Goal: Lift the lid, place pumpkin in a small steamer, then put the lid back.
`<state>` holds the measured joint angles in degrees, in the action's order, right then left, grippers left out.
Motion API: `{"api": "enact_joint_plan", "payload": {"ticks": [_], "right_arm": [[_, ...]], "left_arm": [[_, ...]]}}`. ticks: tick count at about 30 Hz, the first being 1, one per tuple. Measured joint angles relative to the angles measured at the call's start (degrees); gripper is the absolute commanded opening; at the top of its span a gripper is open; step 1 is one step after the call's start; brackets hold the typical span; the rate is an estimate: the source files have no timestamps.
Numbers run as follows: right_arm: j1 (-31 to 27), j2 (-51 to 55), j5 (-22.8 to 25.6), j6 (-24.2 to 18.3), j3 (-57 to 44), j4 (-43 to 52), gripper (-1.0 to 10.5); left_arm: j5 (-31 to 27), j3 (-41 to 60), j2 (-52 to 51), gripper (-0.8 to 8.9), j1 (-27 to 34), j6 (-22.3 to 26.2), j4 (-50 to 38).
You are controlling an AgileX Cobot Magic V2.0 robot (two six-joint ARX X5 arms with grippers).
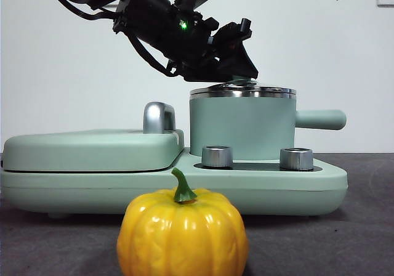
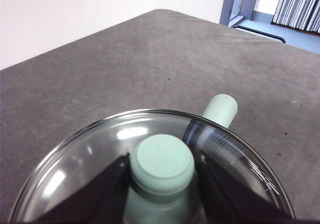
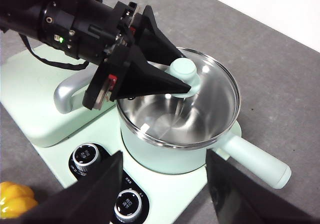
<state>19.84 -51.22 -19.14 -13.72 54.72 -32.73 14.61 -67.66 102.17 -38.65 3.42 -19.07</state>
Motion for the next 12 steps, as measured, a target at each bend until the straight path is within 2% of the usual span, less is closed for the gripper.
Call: {"api": "enact_joint_plan", "payload": {"ticks": [4,12], "right_arm": [[0.0,0.0,0.0,0.0,0.0,0.0,2.6],[0.0,0.0,0.0,0.0,0.0,0.0,2.6]], "left_arm": [[-0.2,0.0,0.0,0.24,0.0,0.2,-0.1],[-0.3,-0.1,0.0,0.16,0.0,0.7,-0.1]]}}
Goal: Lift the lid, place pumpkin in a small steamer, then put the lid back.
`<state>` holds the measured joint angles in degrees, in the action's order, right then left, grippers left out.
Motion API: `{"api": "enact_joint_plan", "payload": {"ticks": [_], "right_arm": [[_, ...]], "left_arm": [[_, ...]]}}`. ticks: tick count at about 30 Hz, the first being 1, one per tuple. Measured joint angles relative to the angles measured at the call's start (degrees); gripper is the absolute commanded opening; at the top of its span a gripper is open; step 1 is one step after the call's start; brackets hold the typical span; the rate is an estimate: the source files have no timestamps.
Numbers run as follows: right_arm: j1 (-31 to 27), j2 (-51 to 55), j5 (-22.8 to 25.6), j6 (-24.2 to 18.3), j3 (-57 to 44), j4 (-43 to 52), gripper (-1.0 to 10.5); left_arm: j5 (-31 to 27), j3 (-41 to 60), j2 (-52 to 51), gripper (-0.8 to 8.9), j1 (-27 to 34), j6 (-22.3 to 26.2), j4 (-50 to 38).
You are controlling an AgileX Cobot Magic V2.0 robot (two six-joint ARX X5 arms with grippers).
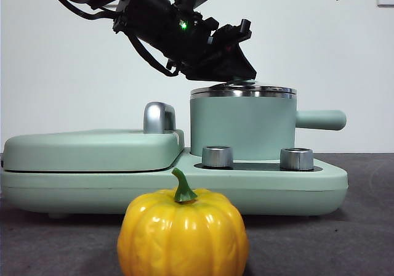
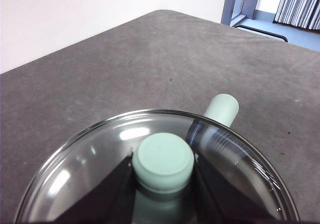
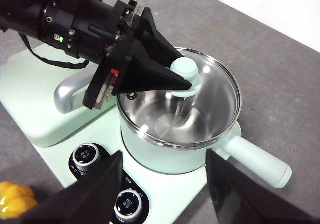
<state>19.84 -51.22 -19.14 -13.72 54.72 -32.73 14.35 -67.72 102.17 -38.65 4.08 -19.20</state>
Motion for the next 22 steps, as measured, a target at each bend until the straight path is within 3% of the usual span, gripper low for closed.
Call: {"api": "enact_joint_plan", "payload": {"ticks": [17,22], "right_arm": [[0.0,0.0,0.0,0.0,0.0,0.0,2.6],[0.0,0.0,0.0,0.0,0.0,0.0,2.6]], "left_arm": [[0.0,0.0,-5.2,0.16,0.0,-0.3,0.7],[0.0,0.0,-8.5,0.16,0.2,-0.3,6.8]]}}
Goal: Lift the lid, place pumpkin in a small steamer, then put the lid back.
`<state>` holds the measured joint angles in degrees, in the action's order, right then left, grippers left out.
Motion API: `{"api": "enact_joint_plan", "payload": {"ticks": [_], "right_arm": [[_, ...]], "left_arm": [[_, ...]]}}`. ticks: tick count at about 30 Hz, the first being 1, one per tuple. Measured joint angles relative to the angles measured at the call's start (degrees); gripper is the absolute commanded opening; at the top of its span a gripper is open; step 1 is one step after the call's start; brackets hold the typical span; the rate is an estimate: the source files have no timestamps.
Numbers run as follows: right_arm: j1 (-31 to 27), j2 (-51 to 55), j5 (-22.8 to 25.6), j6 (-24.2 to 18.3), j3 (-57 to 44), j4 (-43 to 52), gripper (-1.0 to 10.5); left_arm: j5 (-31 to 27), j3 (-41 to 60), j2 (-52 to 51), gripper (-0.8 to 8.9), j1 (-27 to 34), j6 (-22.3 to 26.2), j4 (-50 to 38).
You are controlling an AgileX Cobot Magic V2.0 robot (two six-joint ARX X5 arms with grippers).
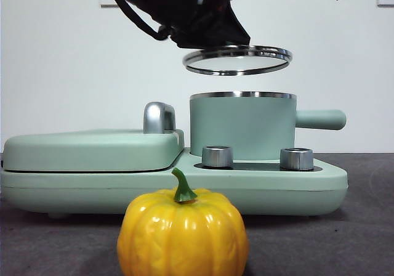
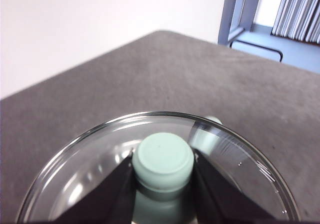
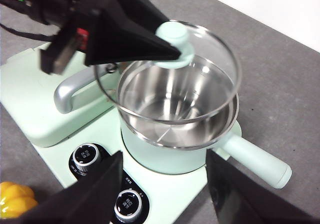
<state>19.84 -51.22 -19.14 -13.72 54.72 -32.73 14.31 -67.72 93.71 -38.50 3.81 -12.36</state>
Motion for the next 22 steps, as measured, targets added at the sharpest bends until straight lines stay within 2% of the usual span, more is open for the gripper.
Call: {"api": "enact_joint_plan", "payload": {"ticks": [9,14,22], "right_arm": [[0.0,0.0,0.0,0.0,0.0,0.0,2.6],[0.0,0.0,-0.1,0.0,0.0,0.0,2.6],[0.0,0.0,-0.2,0.0,0.0,-0.9,2.6]], "left_arm": [[-0.1,0.0,-9.9,0.16,3.6,0.0,18.1],[-3.9,0.0,-13.8,0.16,5.4,1.0,27.9],[-5.9,0.8,-18.4,0.16,8.0,2.6,32.2]]}}
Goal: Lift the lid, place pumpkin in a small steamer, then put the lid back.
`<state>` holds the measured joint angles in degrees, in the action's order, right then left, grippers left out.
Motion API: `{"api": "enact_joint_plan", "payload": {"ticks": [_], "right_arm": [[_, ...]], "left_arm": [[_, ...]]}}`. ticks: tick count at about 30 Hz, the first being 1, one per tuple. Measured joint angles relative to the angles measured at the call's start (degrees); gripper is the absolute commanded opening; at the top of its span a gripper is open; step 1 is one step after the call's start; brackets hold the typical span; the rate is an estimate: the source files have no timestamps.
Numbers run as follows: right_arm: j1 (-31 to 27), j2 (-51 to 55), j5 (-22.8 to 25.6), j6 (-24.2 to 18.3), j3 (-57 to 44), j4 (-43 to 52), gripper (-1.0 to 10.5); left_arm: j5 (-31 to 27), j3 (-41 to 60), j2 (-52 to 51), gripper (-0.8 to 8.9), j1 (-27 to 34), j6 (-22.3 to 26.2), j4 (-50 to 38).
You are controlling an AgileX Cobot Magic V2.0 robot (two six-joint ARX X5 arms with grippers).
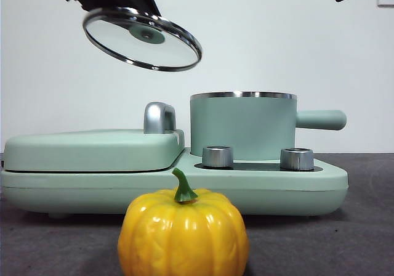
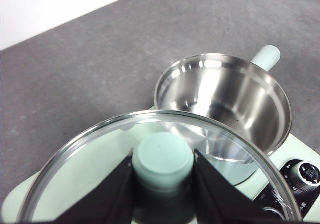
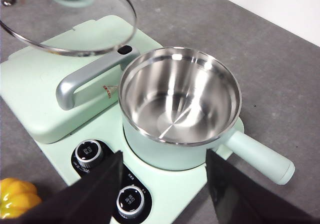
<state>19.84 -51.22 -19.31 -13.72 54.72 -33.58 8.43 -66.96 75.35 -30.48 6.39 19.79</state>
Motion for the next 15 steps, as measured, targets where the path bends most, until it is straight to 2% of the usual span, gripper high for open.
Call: {"api": "enact_joint_plan", "payload": {"ticks": [7,15], "right_arm": [[0.8,0.0,0.0,0.0,0.0,-0.3,2.6],[5.5,-0.8,0.0,0.0,0.0,-0.9,2.6]], "left_arm": [[-1.2,3.6,-3.3,0.17,2.3,0.0,1.4],[-2.8,9.0,-9.2,0.16,5.3,0.0,1.6]]}}
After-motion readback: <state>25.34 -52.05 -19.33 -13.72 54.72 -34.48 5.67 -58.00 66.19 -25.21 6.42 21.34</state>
